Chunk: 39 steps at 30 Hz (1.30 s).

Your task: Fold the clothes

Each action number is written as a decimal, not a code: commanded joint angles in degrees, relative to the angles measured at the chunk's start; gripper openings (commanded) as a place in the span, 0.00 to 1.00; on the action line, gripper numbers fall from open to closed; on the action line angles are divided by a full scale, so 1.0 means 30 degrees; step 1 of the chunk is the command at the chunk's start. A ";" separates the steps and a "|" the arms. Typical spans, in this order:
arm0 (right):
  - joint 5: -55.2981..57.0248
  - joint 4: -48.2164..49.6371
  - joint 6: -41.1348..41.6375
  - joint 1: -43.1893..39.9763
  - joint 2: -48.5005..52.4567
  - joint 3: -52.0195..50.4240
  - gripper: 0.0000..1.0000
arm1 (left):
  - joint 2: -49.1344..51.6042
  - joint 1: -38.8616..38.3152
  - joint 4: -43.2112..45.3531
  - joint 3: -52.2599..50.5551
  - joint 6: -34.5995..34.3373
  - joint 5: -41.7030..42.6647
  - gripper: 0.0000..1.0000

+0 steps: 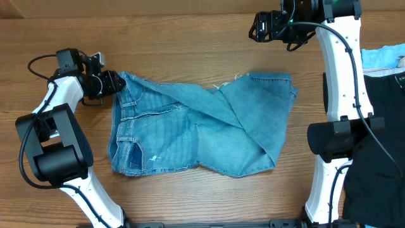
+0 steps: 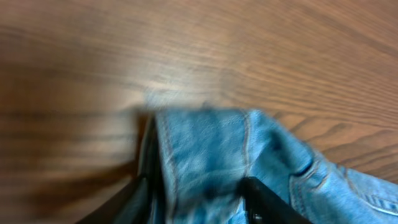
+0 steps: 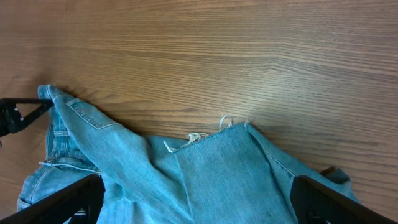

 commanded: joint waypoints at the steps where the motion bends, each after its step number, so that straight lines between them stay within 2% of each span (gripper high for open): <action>1: -0.0007 0.0051 0.0007 -0.0022 -0.0874 0.0525 1.00 | 0.0262 -0.0168 0.0561 0.0153 0.0627 0.1311 0.46; 2: -0.0007 0.0051 0.0007 -0.0022 -0.0874 0.0525 1.00 | 0.0262 -0.0211 0.0576 0.0153 0.0627 0.1319 0.43; 7: -0.0015 0.0051 0.0007 -0.0022 -0.0874 0.0525 1.00 | 0.0270 -0.0306 0.0605 0.0153 0.0627 0.1290 0.40; 8: -0.0007 0.0051 0.0007 -0.0022 -0.0874 0.0525 1.00 | 0.0262 -0.0328 0.0845 0.0160 0.0525 0.1421 0.08; 9: -0.0007 0.0051 0.0007 -0.0022 -0.0874 0.0525 1.00 | 0.0233 -0.0335 0.1188 0.0437 0.0481 0.2171 0.04; 11: -0.0015 0.0051 0.0007 -0.0022 -0.0874 0.0525 1.00 | 0.0197 -0.0226 0.0546 0.2302 0.0474 0.2783 0.04; 15: -0.0007 0.0051 0.0007 -0.0022 -0.0874 0.0525 1.00 | 0.0197 -0.0248 -0.0590 0.6666 0.0627 0.1457 0.04; 21: -0.0015 0.0051 0.0007 -0.0022 -0.0874 0.0525 1.00 | 0.0984 -0.0262 0.0379 0.6972 0.0918 -0.2397 0.04; 22: -0.0007 0.0051 0.0007 -0.0022 -0.0874 0.0525 1.00 | 0.1341 -0.0262 0.0641 0.6972 0.0903 -0.2929 0.25; 23: -0.0015 0.0051 0.0007 -0.0022 -0.0874 0.0525 1.00 | 0.1727 -0.0262 0.1064 0.6972 0.0882 -0.3373 0.65; 25: -0.0015 0.0051 0.0007 -0.0022 -0.0874 0.0525 1.00 | 0.1632 -0.0109 0.1231 0.7329 0.0277 -0.3308 0.84; 27: -0.0015 0.0051 0.0007 -0.0022 -0.0874 0.0525 1.00 | 0.0984 0.0000 -0.0095 0.8699 -0.0393 -0.3235 1.00; 29: -0.0007 0.0051 0.0007 -0.0022 -0.0874 0.0525 1.00 | 0.0189 0.0007 -0.2018 0.9566 -0.0415 -0.3300 1.00; 30: -0.0015 0.0051 0.0007 -0.0022 -0.0874 0.0525 1.00 | -0.0357 0.0000 -0.4116 1.0025 -0.0707 -0.3308 1.00; 31: -0.0007 0.0051 0.0007 -0.0022 -0.0874 0.0525 1.00 | -0.0780 -0.0015 -0.5661 1.0098 -0.0896 -0.3293 0.95; 33: -0.0015 0.0051 0.0007 -0.0022 -0.0874 0.0525 1.00 | -0.1246 -0.0051 -1.0491 1.0098 -0.1268 -0.3300 0.63; 34: -0.0015 0.0051 0.0007 -0.0022 -0.0874 0.0525 1.00 | -0.1239 -0.0051 -1.2284 1.0083 -0.1239 -0.3322 0.64; 36: -0.0015 0.0051 0.0007 -0.0022 -0.0874 0.0525 1.00 | -0.1137 -0.0051 -1.5351 0.9362 -0.0641 -0.3949 0.75; 38: -0.0015 0.0051 0.0007 -0.0022 -0.0874 0.0525 1.00 | -0.1115 0.0073 -1.5824 0.8255 0.0685 -0.4080 0.81; 39: -0.0007 0.0051 0.0007 -0.0022 -0.0874 0.0525 1.00 | -0.1115 0.0291 -1.5824 0.7548 0.0962 -0.4809 0.90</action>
